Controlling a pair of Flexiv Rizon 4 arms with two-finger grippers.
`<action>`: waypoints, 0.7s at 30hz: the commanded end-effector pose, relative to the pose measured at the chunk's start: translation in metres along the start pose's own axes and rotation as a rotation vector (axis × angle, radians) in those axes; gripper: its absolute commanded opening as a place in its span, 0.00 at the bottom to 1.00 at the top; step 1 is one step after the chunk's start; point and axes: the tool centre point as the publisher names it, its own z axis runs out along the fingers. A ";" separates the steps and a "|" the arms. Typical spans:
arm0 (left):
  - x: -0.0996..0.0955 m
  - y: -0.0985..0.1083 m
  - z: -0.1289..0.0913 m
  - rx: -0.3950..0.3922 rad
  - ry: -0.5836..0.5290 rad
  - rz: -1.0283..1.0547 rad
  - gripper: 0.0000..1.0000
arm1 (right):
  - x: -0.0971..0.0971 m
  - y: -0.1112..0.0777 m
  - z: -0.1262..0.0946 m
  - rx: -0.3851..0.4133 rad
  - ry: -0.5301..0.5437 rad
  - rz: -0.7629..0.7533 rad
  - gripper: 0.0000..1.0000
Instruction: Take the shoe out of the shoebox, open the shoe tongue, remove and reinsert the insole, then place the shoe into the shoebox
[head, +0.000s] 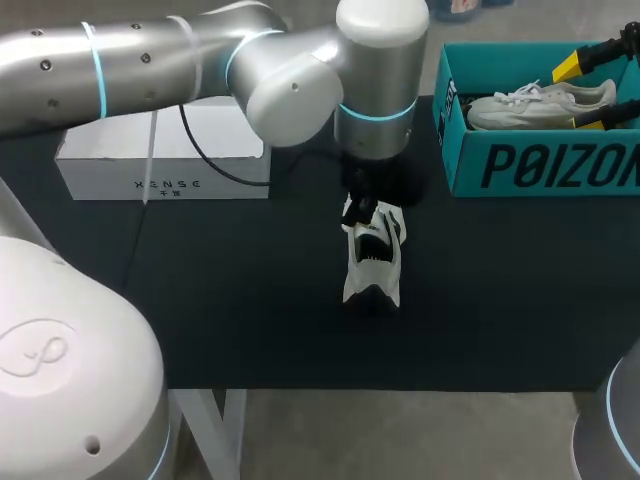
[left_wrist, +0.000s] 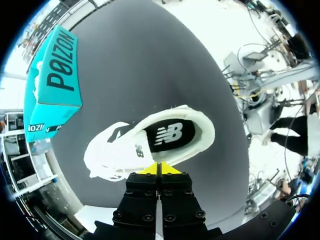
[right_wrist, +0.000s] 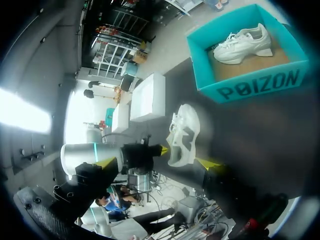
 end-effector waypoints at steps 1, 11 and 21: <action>0.016 -0.001 0.000 -0.047 -0.119 -0.214 0.00 | 0.000 0.001 0.000 0.001 -0.003 0.002 1.00; 0.032 -0.021 -0.006 0.161 -0.149 -0.260 0.00 | 0.000 0.001 0.000 0.001 -0.003 0.002 1.00; 0.030 -0.028 -0.008 0.213 -0.012 -0.098 0.07 | 0.000 0.001 0.000 0.001 -0.003 0.002 1.00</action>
